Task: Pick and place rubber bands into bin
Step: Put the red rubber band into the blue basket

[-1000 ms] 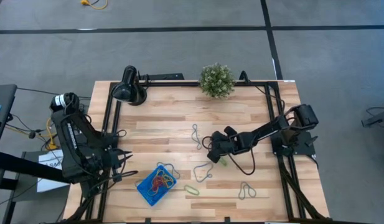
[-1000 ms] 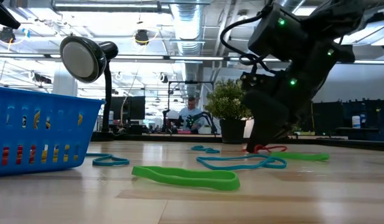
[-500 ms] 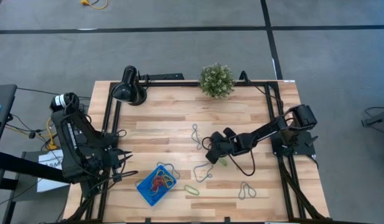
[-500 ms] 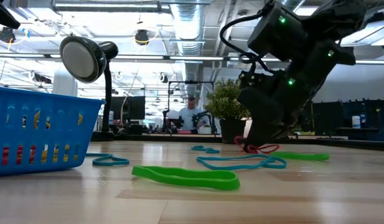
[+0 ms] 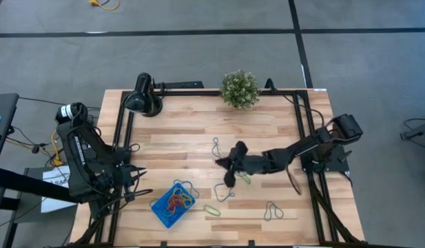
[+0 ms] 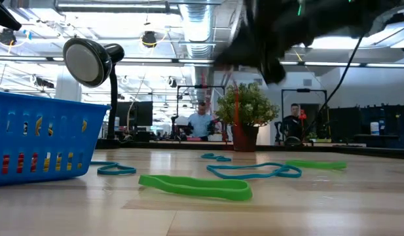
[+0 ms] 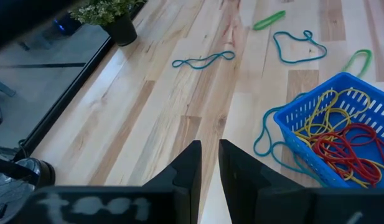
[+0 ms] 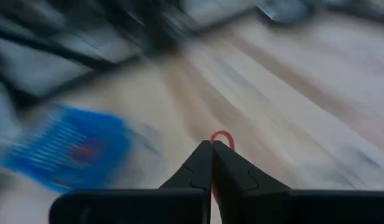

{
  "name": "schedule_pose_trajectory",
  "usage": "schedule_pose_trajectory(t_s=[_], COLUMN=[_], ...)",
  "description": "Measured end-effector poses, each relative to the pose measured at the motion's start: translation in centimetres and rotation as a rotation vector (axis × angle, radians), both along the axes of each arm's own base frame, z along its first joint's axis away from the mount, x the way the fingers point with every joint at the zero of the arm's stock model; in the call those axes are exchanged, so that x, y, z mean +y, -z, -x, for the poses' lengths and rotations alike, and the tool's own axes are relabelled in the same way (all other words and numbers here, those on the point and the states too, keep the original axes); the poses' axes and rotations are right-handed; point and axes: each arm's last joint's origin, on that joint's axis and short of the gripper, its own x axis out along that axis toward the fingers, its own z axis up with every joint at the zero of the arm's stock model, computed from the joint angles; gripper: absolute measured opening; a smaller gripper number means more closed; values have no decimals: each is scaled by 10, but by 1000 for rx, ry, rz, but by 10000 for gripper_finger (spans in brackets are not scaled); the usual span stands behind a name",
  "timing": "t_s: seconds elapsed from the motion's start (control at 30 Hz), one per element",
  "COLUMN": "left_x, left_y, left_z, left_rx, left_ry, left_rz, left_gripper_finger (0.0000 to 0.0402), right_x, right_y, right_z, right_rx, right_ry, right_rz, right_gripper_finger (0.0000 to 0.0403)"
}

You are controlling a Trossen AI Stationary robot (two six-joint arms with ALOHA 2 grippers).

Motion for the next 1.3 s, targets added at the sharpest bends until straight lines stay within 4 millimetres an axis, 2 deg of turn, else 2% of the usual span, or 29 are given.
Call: schedule_pose_trajectory(t_s=[0.2,0.33,0.47,0.67,0.77,0.93,1.07,1.17,1.3], left_x=[0,0,0,0,0,1,2,2,2], left_y=[0,0,0,0,0,-1,-1,-1,-1], left_z=[0,0,-1,-2,-2,-1,-1,-1,-1], left_rx=[-1,-11,-12,-19,-20,-13,-9,-9,-9], left_ry=[0,3,-3,-4,-4,-3,-2,-2,-1], left_rz=[-1,-3,-4,2,2,-15,-27,-27,-28], left_gripper_finger=[45,45,45,45,45,45,45,45,45], right_x=[37,55,71,96,107,117,117,114,115], right_y=[-36,-38,-48,-50,-45,-37,-41,-34,-34], right_z=[2,-2,-28,-87,-110,-131,-134,-135,-135], right_rx=[-354,-375,-432,-487,-461,-394,-374,-302,-303], right_ry=[-263,-312,-348,-464,-485,-486,-469,-431,-429], right_rz=[-43,-15,3,24,26,11,12,35,34], right_gripper_finger=[1,1,0,0,0,0,0,0,0])
